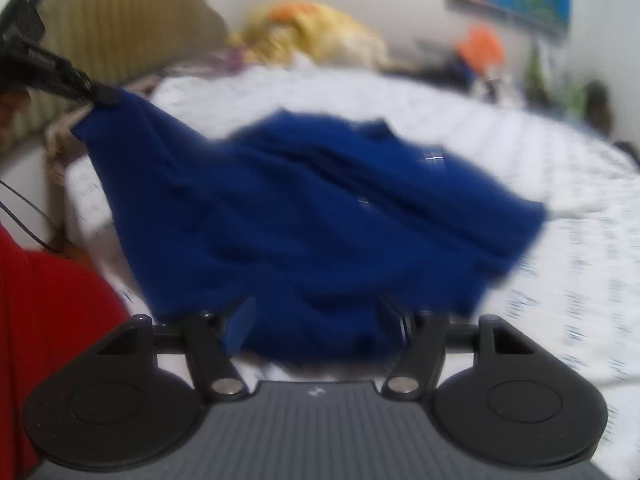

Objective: Fold small clothes

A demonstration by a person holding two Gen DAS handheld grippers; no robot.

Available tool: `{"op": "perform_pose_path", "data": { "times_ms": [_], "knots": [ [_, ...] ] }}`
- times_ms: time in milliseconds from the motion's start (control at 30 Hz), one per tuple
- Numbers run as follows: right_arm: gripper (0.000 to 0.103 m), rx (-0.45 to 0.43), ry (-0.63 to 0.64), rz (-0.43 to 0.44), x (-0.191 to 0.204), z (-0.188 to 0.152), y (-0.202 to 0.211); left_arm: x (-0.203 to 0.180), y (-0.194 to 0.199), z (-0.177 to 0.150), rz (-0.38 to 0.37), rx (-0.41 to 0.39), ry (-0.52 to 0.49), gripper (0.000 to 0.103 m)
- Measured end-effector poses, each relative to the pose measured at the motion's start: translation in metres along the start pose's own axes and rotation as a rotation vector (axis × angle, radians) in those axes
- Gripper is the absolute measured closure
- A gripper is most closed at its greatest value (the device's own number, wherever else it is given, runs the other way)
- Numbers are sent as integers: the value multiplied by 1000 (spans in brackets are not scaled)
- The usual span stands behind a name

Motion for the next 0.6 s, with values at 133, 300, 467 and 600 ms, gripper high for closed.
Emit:
{"op": "perform_pose_path", "data": {
  "times_ms": [133, 300, 467, 600],
  "knots": [
    [37, 74, 14, 56, -11, 8, -31, 1, -3, -1, 18, 8, -4, 97],
    [68, 159, 130, 141, 12, -1, -37, 7, -4, -2, 33, 12, 14, 97],
    [94, 140, 105, 150, 22, -5, -28, 7, -7, -1, 42, 12, 20, 97],
    [94, 13, -13, 98, 9, 4, -7, 8, -3, 1, 43, -6, 35, 97]
  ]
}}
Point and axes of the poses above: each gripper's, at about its wrist camera, not at the fingertips, and y roughly against the way its jaws point, x to its left, z to its top, the point moved 1 cm from there along -y, roughly the way its jaws point, and after that the axes turned 2 degrees about z, right-handed, at the moved point
